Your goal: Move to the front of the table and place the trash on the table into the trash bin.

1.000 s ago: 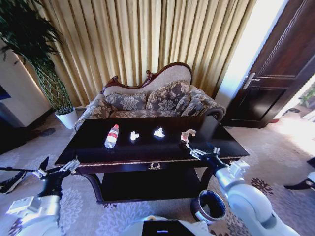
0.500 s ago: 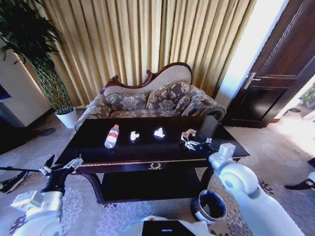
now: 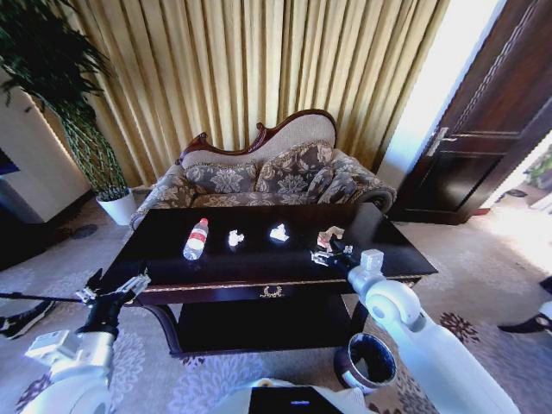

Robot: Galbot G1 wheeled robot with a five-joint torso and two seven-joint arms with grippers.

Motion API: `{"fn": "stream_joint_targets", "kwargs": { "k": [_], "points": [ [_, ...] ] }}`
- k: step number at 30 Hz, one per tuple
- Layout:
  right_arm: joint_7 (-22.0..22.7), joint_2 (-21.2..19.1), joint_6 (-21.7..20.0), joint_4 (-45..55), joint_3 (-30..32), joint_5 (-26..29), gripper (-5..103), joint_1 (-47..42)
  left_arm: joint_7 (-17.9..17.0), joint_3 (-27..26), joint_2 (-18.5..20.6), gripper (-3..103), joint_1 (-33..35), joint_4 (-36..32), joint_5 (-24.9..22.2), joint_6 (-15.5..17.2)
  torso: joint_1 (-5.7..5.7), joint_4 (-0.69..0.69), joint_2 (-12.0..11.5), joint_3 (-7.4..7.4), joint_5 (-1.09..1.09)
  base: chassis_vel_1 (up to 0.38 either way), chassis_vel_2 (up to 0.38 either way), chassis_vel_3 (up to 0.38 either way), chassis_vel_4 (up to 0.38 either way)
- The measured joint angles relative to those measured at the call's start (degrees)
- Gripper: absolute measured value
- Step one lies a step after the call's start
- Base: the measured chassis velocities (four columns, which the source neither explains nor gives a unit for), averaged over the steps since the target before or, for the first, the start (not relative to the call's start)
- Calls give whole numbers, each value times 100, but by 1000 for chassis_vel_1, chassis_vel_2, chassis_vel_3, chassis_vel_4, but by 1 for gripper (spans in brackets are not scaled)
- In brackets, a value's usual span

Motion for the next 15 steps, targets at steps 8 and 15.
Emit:
{"fn": "stream_joint_targets", "kwargs": {
  "k": [8, 15],
  "points": [
    [37, 61, 60, -74, 72, -25, 100, 11, 11, 6, -20, 100, 31, 0, 12, -72, 0, 0, 0, 0, -1, 0, 0, 0, 0],
    [36, 124, 74, -237, 94, -136, 100, 6, 20, 24, 15, 100, 15, 0, -2, -81, 0, 0, 0, 0, 0, 0, 0, 0, 0]
  ]
}}
